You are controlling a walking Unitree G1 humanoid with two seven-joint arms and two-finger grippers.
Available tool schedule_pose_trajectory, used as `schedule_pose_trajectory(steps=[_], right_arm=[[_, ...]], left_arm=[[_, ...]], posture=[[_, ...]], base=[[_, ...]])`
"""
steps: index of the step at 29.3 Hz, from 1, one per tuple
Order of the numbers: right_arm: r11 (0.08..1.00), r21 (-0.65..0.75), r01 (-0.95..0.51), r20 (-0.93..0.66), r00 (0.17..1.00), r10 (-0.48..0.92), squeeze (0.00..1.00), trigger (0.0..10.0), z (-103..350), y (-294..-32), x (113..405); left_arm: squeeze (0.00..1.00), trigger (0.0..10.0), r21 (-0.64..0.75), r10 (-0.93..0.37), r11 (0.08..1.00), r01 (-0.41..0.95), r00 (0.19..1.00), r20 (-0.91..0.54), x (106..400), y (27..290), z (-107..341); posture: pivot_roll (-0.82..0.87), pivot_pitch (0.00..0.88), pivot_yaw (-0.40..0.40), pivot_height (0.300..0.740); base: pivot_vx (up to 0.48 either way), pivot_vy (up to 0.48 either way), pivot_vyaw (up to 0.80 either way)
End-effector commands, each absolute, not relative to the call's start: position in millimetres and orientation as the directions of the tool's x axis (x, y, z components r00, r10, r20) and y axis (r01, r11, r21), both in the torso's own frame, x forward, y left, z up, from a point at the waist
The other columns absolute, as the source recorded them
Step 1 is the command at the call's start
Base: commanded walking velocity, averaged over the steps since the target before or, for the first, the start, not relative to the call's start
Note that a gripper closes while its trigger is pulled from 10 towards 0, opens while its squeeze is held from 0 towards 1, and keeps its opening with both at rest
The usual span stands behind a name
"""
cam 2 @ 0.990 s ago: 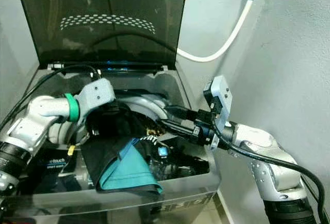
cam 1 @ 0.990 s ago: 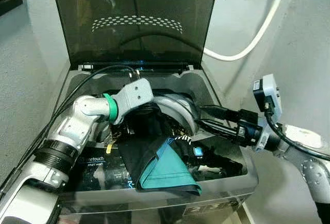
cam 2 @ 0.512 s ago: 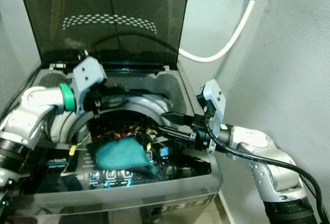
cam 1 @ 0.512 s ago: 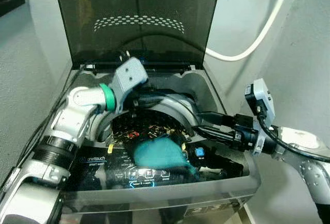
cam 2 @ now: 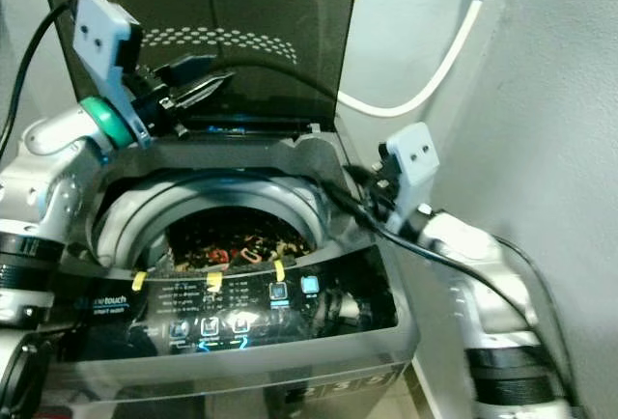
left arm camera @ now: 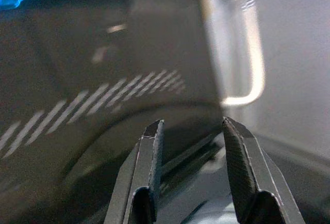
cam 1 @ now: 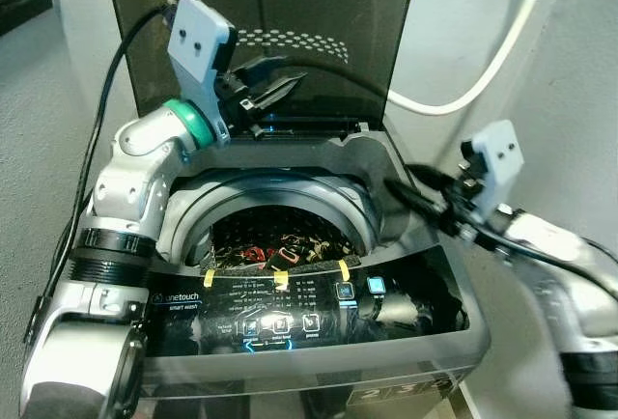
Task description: Clothes washing
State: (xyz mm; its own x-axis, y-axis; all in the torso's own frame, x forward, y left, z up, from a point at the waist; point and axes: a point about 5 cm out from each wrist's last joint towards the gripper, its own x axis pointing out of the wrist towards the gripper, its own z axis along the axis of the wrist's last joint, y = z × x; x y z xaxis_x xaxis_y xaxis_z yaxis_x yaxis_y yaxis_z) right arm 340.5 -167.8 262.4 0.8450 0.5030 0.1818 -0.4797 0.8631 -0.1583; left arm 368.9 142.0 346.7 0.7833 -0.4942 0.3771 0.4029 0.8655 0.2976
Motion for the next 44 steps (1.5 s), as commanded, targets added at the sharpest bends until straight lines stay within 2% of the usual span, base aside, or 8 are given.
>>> schedule_pose_trajectory(steps=[1,3,6,8,12,20,27,44], right_arm=[[0.899,-0.125,-0.42,0.206,0.875,0.438,0.0,10.0,258.0,-163.7,343.5],[0.915,-0.071,-0.396,0.246,0.882,0.401,0.0,10.0,253.8,-148.0,344.2],[0.917,-0.068,-0.393,0.257,0.881,0.397,0.0,10.0,253.0,-143.2,343.8],[0.921,-0.045,-0.388,0.292,0.876,0.383,0.0,10.0,251.1,-129.5,342.1],[0.924,-0.022,-0.382,0.335,0.868,0.366,0.0,10.0,252.5,-120.8,340.4],[0.93,-0.031,-0.367,0.361,0.863,0.353,0.0,10.0,255.1,-117.2,342.6],[0.931,-0.042,-0.362,0.36,0.864,0.352,0.0,10.0,252.2,-116.4,342.3],[0.931,-0.061,-0.36,0.349,0.866,0.358,0.0,10.0,242.3,-115.5,340.4]], left_arm=[[0.0,10.0,0.277,-0.423,0.899,0.339,0.837,0.348,368.7,143.5,331.2],[0.0,10.0,0.237,-0.35,0.931,0.277,0.861,0.369,361.2,144.9,321.3],[0.0,10.0,0.217,-0.323,0.942,0.256,0.867,0.38,358.9,145.8,319.6],[0.0,10.0,0.127,-0.231,0.972,0.196,0.885,0.403,350.3,149.9,315.6],[0.0,10.0,0.082,-0.153,0.988,0.131,0.901,0.406,339.2,154.7,308.5],[0.0,10.0,0.103,-0.061,0.994,0.024,0.927,0.371,324.1,158.8,288.9],[0.0,10.0,0.083,-0.043,0.996,0.014,0.933,0.357,317.2,152.5,283.0],[0.0,10.0,0.02,-0.021,1.0,0.015,0.938,0.346,312.0,148.1,281.9]], posture=[[0.04,0.066,0.027,0.74],[0.04,0.065,0.014,0.74],[0.04,0.065,0.014,0.74],[0.04,0.067,-0.009,0.74],[0.03,0.063,-0.025,0.74],[0.02,0.062,-0.03,0.74],[0.02,0.059,-0.026,0.74],[0.01,0.047,-0.02,0.74]], base=[[0.0,0.0,0.0],[0.0,0.0,0.0],[0.0,0.0,0.0],[0.0,0.0,0.0],[0.0,0.0,0.0],[0.0,0.0,0.0],[0.0,-0.034,0.0],[0.0,-0.345,0.0]])
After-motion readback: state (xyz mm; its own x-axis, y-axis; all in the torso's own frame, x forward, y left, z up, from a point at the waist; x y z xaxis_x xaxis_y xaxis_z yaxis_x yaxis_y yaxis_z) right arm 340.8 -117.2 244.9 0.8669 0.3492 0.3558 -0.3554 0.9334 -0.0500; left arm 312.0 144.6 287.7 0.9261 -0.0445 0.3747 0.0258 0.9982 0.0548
